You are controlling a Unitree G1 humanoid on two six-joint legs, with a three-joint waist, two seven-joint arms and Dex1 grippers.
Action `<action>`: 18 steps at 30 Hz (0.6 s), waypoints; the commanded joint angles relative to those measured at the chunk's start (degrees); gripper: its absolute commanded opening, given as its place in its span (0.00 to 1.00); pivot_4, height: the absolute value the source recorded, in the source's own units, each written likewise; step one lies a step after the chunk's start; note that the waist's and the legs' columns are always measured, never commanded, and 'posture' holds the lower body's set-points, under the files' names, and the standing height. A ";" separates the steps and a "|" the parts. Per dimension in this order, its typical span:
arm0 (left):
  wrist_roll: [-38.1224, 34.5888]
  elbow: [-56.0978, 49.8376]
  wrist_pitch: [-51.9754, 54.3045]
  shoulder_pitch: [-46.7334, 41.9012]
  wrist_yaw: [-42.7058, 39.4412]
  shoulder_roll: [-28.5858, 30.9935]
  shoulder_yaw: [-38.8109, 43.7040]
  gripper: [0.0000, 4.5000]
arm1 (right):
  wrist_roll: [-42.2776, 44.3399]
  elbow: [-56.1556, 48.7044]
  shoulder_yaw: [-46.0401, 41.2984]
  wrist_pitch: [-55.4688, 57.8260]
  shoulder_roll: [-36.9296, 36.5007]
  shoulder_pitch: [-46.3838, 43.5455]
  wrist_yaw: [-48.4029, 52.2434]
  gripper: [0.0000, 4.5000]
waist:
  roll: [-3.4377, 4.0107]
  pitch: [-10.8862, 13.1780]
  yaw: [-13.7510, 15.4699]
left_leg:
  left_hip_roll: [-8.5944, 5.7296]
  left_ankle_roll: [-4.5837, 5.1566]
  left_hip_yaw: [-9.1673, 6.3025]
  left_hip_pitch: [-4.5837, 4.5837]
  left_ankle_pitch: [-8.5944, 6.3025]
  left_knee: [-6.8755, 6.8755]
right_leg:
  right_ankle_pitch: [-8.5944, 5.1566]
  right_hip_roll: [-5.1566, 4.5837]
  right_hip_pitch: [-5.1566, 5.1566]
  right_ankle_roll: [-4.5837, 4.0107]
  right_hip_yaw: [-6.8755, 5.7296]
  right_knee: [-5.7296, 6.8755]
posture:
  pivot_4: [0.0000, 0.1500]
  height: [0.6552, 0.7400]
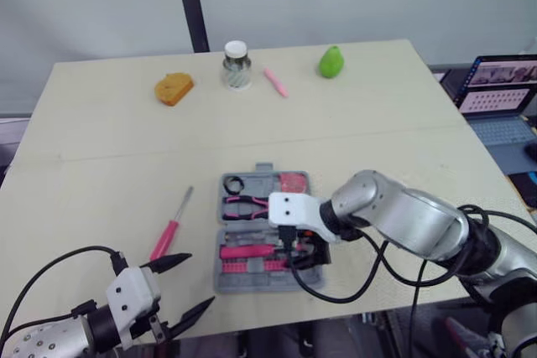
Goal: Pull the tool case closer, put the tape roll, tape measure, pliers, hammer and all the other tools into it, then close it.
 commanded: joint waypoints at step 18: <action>2.55 5.15 -1.72 -13.61 2.04 0.06 -7.36 1.00 | -6.81 23.19 -12.10 -49.83 11.41 23.72 -1.29 0.01 | -0.35 -0.21 0.02 | 0.06 -0.01 0.11 0.16 0.04 -0.01 | 0.02 0.16 0.14 0.04 0.00 0.07 | 1.00 1.00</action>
